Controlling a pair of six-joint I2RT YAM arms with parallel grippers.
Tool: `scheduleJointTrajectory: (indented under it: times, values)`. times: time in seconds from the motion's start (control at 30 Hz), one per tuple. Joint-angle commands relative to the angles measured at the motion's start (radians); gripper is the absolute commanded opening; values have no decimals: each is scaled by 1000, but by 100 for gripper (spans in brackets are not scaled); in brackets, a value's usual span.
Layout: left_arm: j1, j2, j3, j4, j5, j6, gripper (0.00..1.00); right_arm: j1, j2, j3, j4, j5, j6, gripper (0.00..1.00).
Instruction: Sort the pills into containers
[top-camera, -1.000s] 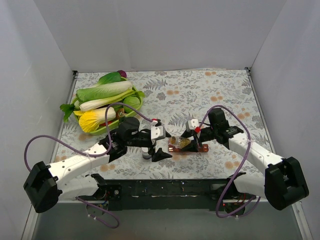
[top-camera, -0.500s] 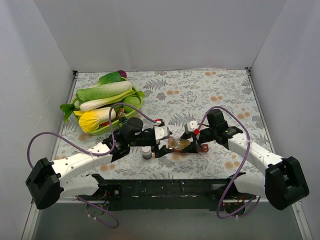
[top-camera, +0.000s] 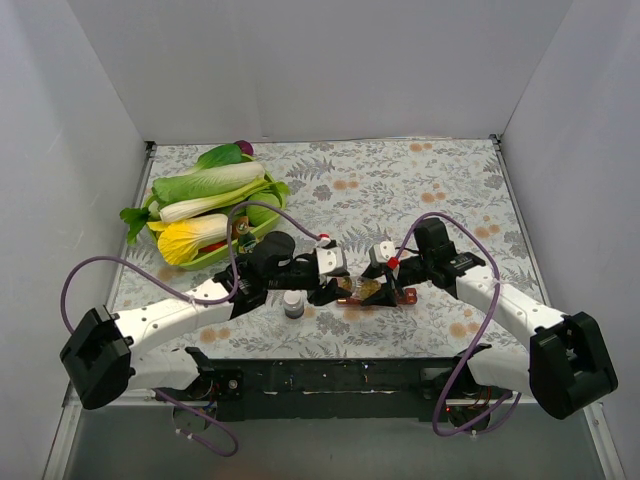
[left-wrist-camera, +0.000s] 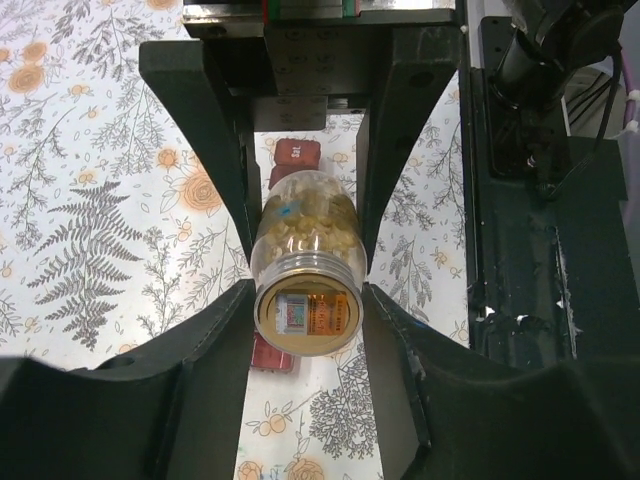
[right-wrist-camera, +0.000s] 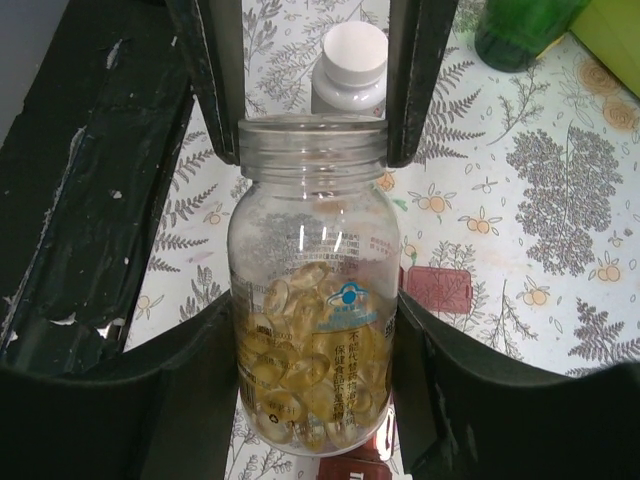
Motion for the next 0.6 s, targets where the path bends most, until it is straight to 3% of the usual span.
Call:
scheduleJointTrajectory:
  times: [0.0, 0.2, 0.23, 0.3, 0.37, 0.43, 0.47, 0.57]
  values:
    - [-4, 24, 58, -20, -14, -45, 38, 5, 3, 33, -6, -32, -20, 3]
    - [-3, 54, 118, -132, -59, -220, 7, 5, 11, 36, -14, -18, -23, 3]
    - [2, 60, 146, -152, -69, -330, 0, 5, 12, 36, -14, -15, -25, 3]
    - [16, 83, 173, -212, -93, -480, 0, 5, 14, 37, -14, -2, -25, 3]
    - [57, 102, 195, -255, -90, -727, 0, 5, 15, 37, -12, 9, -25, 3]
    - [111, 114, 184, -258, -17, -875, 0, 5, 14, 37, -9, 18, -26, 2]
    - [122, 113, 154, -223, 18, -1029, 0, 5, 15, 36, -9, 20, -25, 2]
    - [138, 90, 131, -236, -12, -1292, 0, 5, 17, 36, -7, 25, -25, 3]
